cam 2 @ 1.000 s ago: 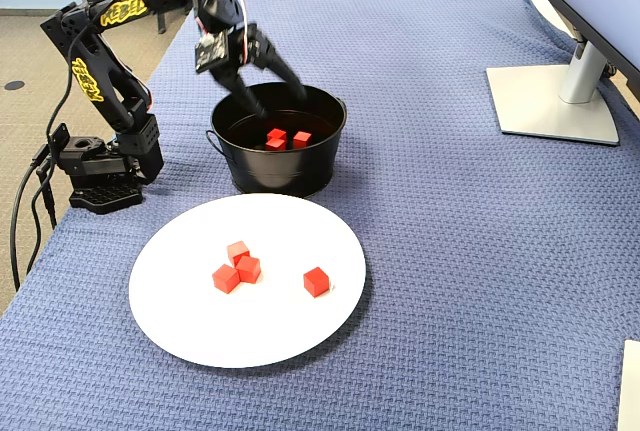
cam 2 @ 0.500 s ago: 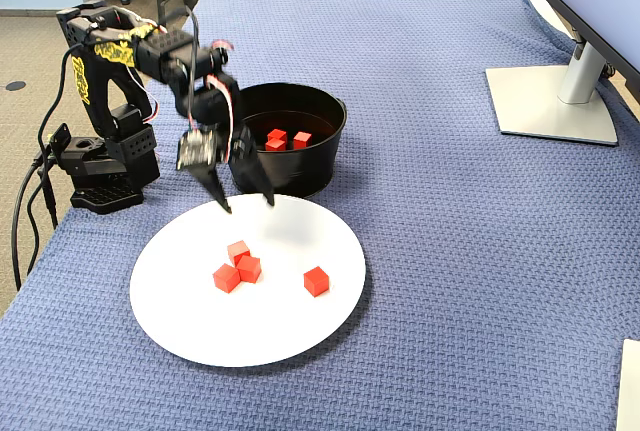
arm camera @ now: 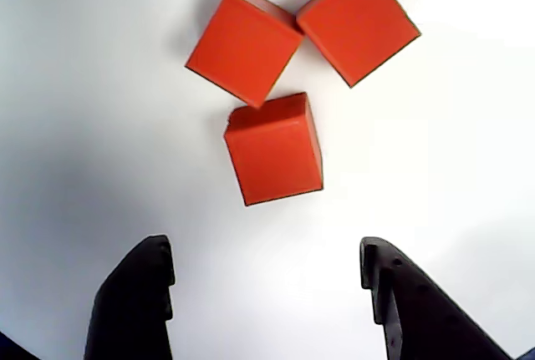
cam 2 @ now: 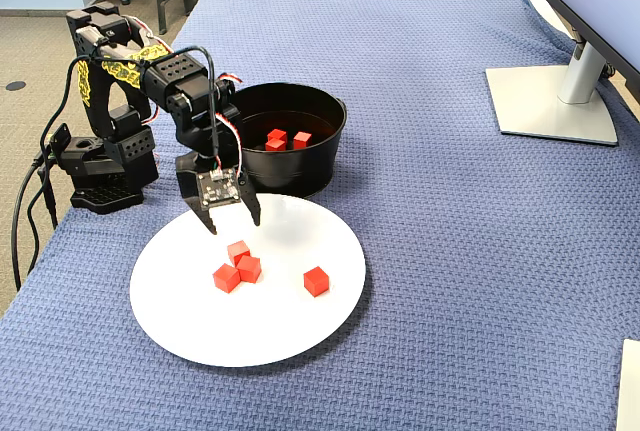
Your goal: Pick up the red cubes from the white plate and place them in the black recipient
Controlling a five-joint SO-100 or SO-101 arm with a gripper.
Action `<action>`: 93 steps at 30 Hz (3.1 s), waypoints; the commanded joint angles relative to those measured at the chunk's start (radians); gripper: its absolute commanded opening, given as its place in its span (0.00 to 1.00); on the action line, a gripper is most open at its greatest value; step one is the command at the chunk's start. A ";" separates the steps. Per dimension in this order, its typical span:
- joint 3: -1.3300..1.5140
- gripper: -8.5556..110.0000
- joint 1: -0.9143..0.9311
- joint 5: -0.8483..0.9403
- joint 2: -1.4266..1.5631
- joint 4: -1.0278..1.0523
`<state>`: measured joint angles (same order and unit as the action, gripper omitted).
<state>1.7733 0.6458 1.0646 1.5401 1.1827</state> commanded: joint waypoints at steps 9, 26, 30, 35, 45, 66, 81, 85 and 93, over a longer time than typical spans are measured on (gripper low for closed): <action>-0.114 0.24 0.026 0.155 -0.114 -0.043; -0.071 0.19 -0.032 0.221 -0.179 -0.138; -0.064 0.18 -0.025 0.238 -0.187 -0.144; -0.052 0.14 -0.020 0.239 -0.189 -0.172; -0.026 0.14 -0.017 0.198 -0.179 -0.219; -0.114 0.07 -0.041 -0.120 0.031 -0.094; -0.006 0.07 -0.546 -0.623 0.566 0.017; 0.026 0.19 -0.755 -0.710 0.660 0.097; 0.008 0.36 -0.597 -0.594 0.595 0.086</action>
<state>1.8040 -0.0675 0.4096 2.1537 1.3039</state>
